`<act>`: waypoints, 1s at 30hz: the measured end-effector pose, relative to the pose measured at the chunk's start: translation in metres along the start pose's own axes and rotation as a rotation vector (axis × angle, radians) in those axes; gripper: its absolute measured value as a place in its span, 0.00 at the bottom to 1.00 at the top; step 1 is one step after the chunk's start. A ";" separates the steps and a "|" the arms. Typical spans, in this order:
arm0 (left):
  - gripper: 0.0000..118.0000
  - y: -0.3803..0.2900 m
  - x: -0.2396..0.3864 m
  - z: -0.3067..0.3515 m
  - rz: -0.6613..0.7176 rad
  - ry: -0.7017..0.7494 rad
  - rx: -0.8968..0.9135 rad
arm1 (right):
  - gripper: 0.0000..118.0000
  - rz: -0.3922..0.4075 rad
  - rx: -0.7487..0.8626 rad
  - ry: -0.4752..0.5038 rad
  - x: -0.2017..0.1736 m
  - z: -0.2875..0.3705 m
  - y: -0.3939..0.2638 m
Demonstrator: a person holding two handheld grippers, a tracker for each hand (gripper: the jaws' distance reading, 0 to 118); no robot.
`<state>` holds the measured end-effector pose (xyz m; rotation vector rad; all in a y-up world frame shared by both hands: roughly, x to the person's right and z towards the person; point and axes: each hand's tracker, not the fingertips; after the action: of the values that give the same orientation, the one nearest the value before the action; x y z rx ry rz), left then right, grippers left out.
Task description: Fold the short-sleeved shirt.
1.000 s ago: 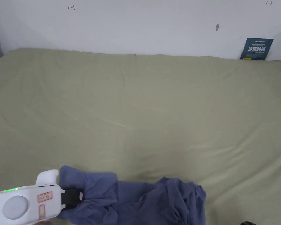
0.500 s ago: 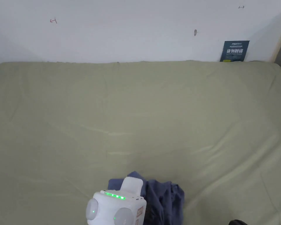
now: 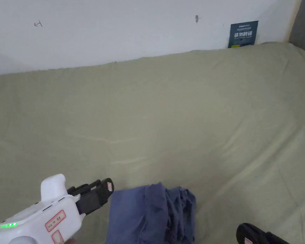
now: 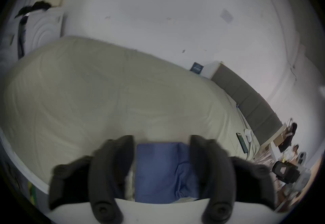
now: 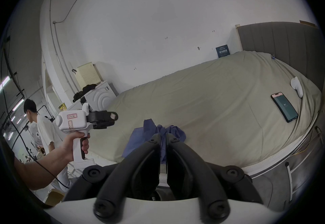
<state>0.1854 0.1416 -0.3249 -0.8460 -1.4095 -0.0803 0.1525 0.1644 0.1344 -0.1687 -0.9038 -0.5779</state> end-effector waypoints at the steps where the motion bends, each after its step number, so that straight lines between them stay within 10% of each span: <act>1: 0.23 -0.004 -0.004 -0.007 0.043 -0.038 -0.058 | 0.06 -0.001 -0.004 -0.001 0.000 -0.001 0.000; 15: 0.18 -0.115 0.116 -0.145 -0.046 -0.263 -0.343 | 0.06 -0.016 -0.006 -0.065 0.018 0.011 0.008; 22: 0.18 -0.071 0.086 -0.063 -0.090 -0.362 -0.229 | 0.06 0.015 -0.099 0.019 0.015 -0.022 0.023; 30: 0.18 -0.046 -0.007 0.003 -0.106 -0.168 -0.182 | 0.06 -0.137 -0.410 0.240 0.027 -0.157 -0.008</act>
<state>0.1580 0.1076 -0.3100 -0.9439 -1.6228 -0.2259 0.2696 0.0886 0.0577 -0.4002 -0.5582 -0.8886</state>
